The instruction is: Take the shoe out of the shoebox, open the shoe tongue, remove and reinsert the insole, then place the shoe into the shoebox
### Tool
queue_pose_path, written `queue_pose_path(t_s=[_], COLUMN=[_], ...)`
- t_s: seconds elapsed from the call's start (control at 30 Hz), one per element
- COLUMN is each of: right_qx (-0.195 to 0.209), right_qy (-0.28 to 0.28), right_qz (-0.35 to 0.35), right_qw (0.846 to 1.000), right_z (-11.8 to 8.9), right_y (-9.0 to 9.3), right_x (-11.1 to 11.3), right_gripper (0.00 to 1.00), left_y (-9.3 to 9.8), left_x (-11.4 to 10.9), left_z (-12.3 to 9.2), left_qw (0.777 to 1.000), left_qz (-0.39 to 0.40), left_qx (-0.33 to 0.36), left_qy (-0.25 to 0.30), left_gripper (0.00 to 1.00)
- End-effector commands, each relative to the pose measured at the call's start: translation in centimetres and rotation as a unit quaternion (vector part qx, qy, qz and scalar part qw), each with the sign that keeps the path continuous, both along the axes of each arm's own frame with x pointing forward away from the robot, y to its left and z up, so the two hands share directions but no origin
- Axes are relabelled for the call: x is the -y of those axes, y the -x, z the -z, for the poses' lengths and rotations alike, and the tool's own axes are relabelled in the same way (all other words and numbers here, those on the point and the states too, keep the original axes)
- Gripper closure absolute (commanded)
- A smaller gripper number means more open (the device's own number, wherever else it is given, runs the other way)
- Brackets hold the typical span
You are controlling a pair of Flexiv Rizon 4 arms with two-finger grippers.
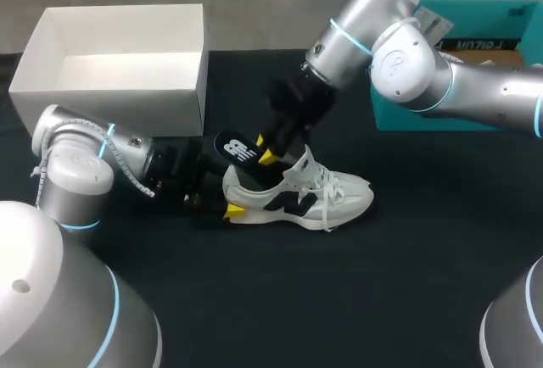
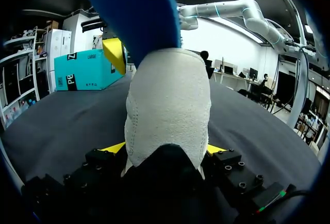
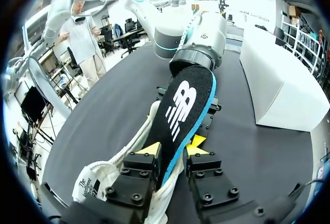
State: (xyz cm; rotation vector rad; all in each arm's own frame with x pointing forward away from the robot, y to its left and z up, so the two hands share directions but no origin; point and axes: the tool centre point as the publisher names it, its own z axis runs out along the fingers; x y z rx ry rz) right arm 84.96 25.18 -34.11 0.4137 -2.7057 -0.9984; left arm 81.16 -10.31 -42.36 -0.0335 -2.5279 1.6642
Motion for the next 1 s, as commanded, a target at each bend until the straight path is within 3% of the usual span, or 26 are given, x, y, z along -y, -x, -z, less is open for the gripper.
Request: queue_pose_path(t_s=[0.03, 0.2, 1.0], right_qx=[-0.001, -0.002, 0.045], right_qy=[0.001, 0.004, -0.057], right_qz=[0.003, 0.004, 0.002], right_qw=[1.000, 1.000, 0.997], right_z=[0.2, 0.0, -4.9], right_y=[0.3, 0.2, -1.7], right_x=[-0.1, -0.1, -0.7], right_gripper=[0.80, 1.00, 1.00], left_y=[0.0, 0.0, 0.0], left_x=[0.0, 0.0, 0.0], left_z=[0.0, 0.0, 0.0], left_qw=[1.000, 1.000, 1.000], left_qz=[0.000, 0.000, 0.000], left_qx=[0.000, 0.000, 0.000], left_qy=[-0.001, -0.001, -0.001], left_gripper=[1.00, 1.00, 1.00])
